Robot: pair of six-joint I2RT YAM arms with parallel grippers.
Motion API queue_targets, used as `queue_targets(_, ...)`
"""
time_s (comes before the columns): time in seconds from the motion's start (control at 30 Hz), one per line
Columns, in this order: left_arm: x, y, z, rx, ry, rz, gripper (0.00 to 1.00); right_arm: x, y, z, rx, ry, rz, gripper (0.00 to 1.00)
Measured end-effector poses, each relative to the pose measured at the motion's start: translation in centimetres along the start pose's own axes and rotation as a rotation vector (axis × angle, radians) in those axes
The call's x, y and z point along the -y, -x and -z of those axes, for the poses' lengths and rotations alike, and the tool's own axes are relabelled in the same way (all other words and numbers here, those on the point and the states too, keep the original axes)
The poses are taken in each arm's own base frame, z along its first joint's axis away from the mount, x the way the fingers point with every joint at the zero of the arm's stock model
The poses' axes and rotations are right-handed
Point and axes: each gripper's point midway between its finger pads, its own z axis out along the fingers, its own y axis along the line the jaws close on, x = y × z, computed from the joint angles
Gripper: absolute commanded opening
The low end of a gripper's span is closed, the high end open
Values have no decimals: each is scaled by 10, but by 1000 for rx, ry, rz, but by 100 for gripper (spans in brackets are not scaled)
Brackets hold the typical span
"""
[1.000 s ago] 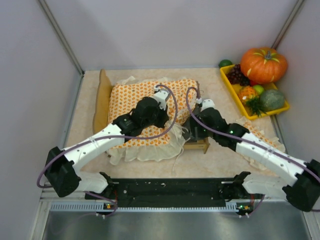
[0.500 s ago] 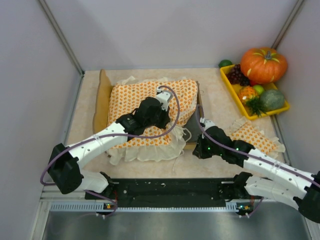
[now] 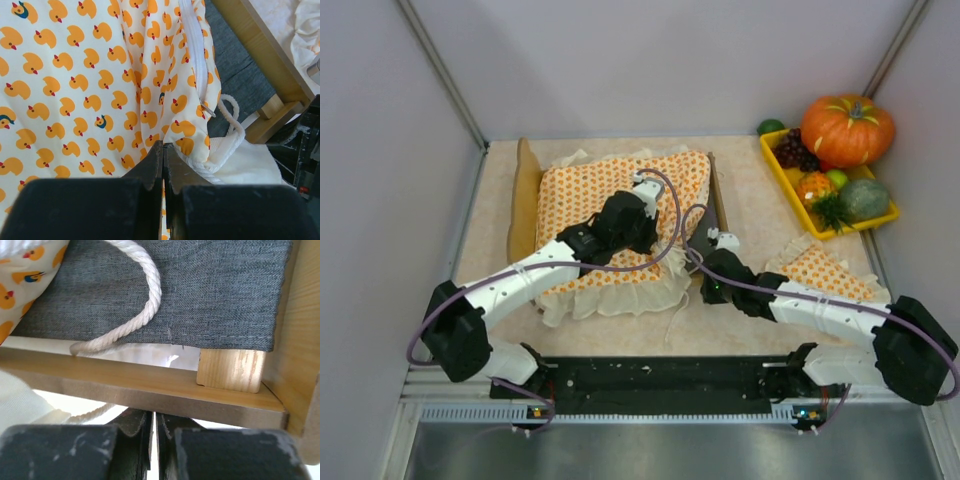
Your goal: Set up the pet bed
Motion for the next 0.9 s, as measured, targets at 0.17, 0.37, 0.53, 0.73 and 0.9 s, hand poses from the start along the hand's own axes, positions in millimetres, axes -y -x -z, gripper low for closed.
queue_targets(0.17,-12,2,-5,-13,40,13,0,1,8,-23,33,-21,22,20)
queue_targets(0.37,-26,5,-11,-27,79,42,0,-16,13,-34,66,69,42,50)
queue_targets(0.53,-30,3,-13,-37,89,48,0,-17,5,-38,96,126,89,57)
queue_targets(0.73,-29,2,-13,-40,79,49,0,-13,2,-47,96,115,159,57)
queue_targets(0.9,-28,2,-13,-40,75,49,0,-10,6,-57,94,74,185,52)
